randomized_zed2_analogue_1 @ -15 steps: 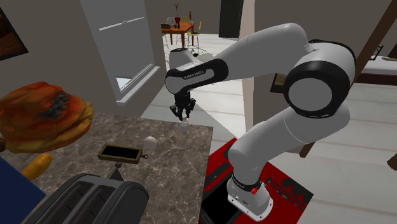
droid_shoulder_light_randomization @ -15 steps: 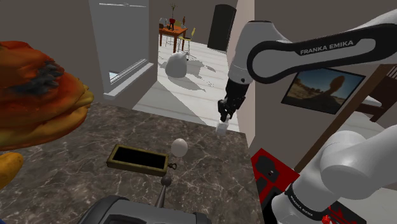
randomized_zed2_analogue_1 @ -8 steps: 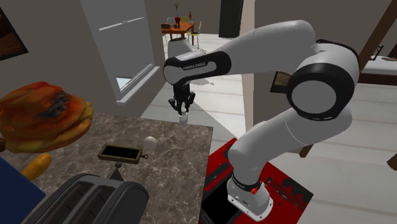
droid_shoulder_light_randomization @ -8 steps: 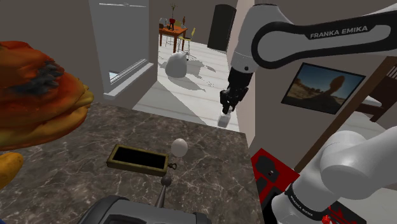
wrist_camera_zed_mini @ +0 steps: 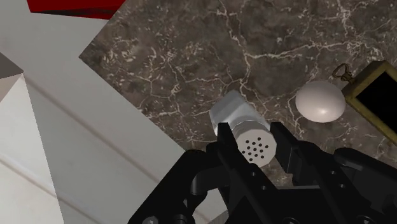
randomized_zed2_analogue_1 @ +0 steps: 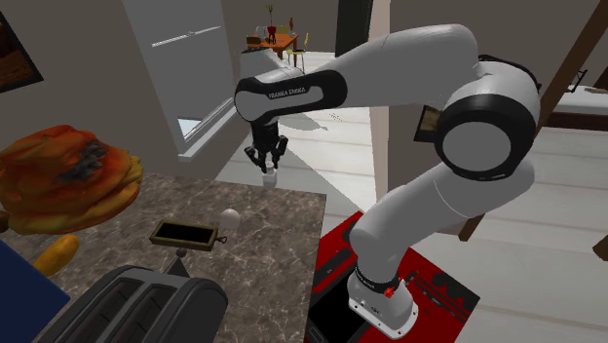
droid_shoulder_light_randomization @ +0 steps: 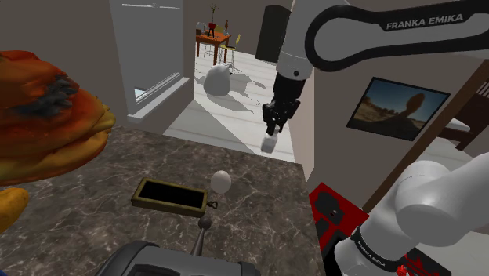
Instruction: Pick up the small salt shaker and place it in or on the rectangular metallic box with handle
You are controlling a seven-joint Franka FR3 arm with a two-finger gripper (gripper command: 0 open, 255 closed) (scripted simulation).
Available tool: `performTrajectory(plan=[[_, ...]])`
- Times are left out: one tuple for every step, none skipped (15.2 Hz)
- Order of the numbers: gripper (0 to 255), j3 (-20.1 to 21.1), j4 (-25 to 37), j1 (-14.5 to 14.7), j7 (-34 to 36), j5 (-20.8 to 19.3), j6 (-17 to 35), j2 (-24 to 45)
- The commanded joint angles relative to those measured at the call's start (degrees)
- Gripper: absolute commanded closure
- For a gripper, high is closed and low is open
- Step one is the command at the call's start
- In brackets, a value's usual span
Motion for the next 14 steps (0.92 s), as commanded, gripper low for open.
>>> performTrajectory(plan=[[255, 2.1, 2.4, 0.9, 2.8, 0.7, -0.2, 2.1], [255, 3.2, 3.7, 1.2, 4.1, 0.9, -0.3, 3.3], [255, 4.2, 5.1, 1.6, 5.5, 1.1, -0.4, 4.5], [255, 5.2, 6.5, 1.9, 6.8, 1.2, -0.5, 5.8], [255, 6.3, 8.0, 2.2, 8.2, 1.3, -0.6, 7.1], [255, 7.3, 9.6, 2.4, 9.6, 1.3, -0.8, 8.5], [255, 8.3, 11.2, 2.7, 11.0, 1.2, -0.9, 9.9], [255, 9.3, 12.9, 2.9, 12.4, 1.0, -1.1, 11.4], [255, 10.2, 14.6, 3.2, 13.8, 0.8, -1.3, 12.9], [255, 11.2, 16.4, 3.5, 15.2, 0.5, -1.6, 14.5], [255, 12.1, 18.3, 3.7, 16.7, 0.1, -1.8, 16.1], [255, 13.0, 20.2, 4.0, 18.2, -0.4, -2.1, 17.8], [255, 14.0, 22.2, 4.3, 19.7, -0.9, -2.5, 19.5], [255, 14.8, 24.3, 4.6, 21.2, -1.5, -2.9, 21.3]])
